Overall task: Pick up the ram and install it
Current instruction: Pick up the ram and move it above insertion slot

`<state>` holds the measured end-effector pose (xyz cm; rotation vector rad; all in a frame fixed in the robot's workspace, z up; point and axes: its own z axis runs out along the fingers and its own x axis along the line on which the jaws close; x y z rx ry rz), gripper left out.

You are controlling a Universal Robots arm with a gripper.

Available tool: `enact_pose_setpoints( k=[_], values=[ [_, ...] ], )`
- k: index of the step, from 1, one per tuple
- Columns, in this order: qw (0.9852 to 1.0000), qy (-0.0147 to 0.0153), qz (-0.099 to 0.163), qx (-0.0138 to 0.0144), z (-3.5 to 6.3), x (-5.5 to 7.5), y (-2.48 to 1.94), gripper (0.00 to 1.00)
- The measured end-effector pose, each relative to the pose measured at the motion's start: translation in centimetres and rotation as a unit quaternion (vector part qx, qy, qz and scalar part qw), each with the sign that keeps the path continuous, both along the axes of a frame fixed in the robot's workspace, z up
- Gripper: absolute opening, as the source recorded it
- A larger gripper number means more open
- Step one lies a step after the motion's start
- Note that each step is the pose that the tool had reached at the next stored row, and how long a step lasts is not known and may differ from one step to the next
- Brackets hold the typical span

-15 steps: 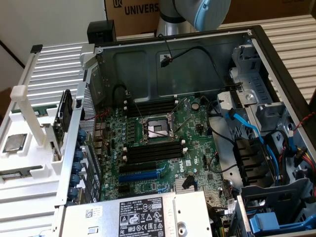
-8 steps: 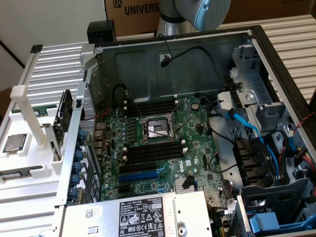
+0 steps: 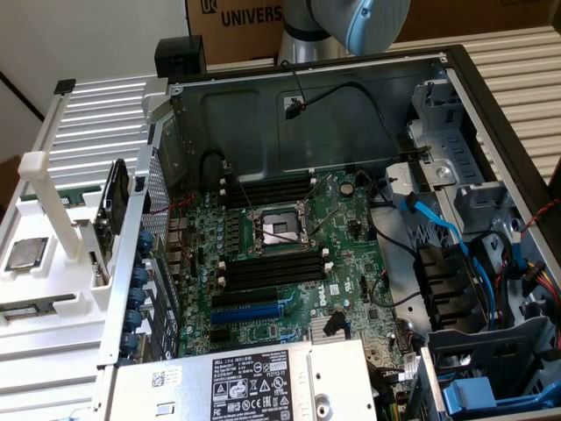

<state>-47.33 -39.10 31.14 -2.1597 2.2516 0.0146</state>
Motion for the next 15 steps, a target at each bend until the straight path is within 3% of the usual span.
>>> enact_pose_setpoints(
  k=[5,15],
  values=[
    [1.0,0.0,0.0,0.0,-0.85,0.0,-0.15,0.1],
    [1.0,0.0,0.0,0.0,-1.64,0.0,-1.07,0.1]
  ],
)
